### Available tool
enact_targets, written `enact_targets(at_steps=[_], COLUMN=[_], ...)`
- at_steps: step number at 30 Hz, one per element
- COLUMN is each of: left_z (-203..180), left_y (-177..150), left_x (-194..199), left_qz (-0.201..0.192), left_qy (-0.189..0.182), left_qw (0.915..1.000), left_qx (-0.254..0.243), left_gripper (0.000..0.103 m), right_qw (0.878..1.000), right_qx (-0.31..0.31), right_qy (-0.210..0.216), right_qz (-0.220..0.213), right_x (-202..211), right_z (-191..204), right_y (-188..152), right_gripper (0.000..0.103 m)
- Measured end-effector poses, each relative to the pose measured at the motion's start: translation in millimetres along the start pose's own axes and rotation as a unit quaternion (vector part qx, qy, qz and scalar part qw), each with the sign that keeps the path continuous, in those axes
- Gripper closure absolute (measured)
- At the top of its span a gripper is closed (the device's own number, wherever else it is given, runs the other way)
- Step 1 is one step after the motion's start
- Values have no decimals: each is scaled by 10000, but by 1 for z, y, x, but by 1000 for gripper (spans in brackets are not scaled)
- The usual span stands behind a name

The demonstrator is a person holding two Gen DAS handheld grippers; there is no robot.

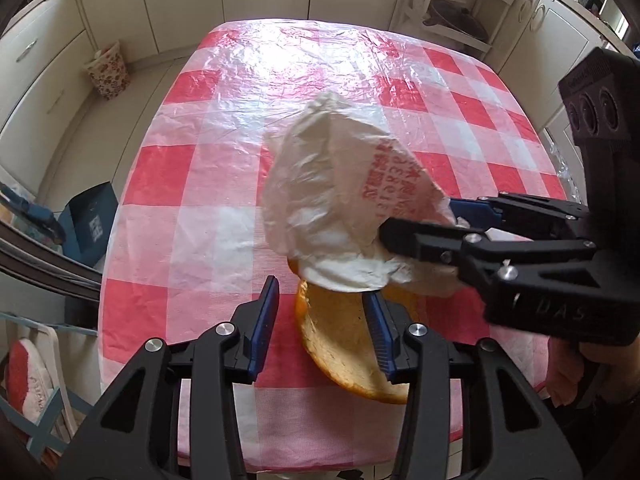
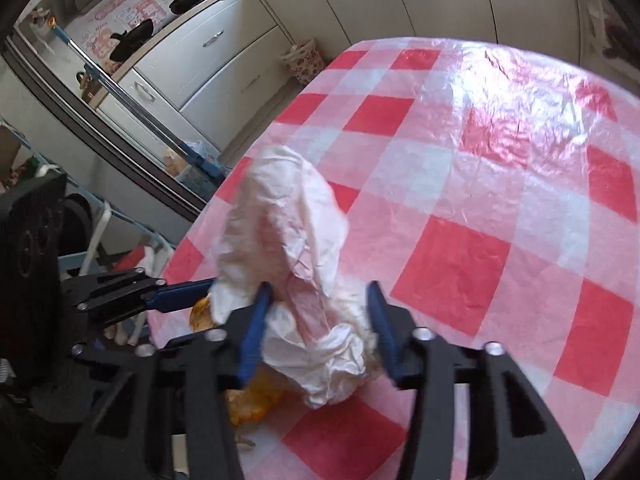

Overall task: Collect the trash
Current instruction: 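Close the left tool on the orange peel and lift it, then carry the peel and plastic bag toward the yellow basin with both tools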

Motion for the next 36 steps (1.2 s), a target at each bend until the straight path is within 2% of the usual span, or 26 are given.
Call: enact_targets(at_steps=[4,8,13,15,18,20,23,27,31,34,36], left_z=[-3,-3,-5,-4,-4,-5,-8,-9,2,10,10], left_y=[-2,-2,-4,-5,-5,-5,-6,-7,-1,4,5], left_x=[-5,-9,-7,-6,-5,-5,-5,-3,0,0,-1], left_qz=[63,138,99,85,69,84,120,127,56,4,24], left_qy=[110,153,245,271,320,320,290,289,361,398,320], left_qw=[9999,9998,9996,9995,9993,9992,9989,9983,9989,9991,9994], left_qx=[-72,-68,-102,-109,-170,-221,-349,-495,-300,-140,-165], left_gripper=[62,62,62,62,60,60,60,60,60,56,56], right_qw=[9984,9977,9967,9960,9951,9948,9945,9947,9940,9932,9931], right_qx=[-354,-449,-439,-441,-386,-374,-463,-465,-321,-243,-228], right_qy=[329,108,-611,-752,-900,-936,-930,-916,-1043,-1133,-1151], right_qz=[-299,-502,-290,-197,-130,-116,-115,-41,22,67,76], right_x=[26,52,57,56,58,60,60,56,52,49,49], right_z=[-16,-29,-43,-47,-50,-53,-60,-62,-57,-56,-56], right_y=[-5,-13,-28,-33,-39,-40,-43,-45,-42,-41,-41], right_gripper=[63,63,63,62,53,42,34,34,34,34,35])
Point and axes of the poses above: each gripper's, at about its wrist camera, not at the fingertips, and x roughly against the way its jaws point, z to its left, y to its top, the point moved 1 cm from there along -x, roughly the way its jaws point, and after that the axes turned 9 degrees about z, right-handed, at the moved point
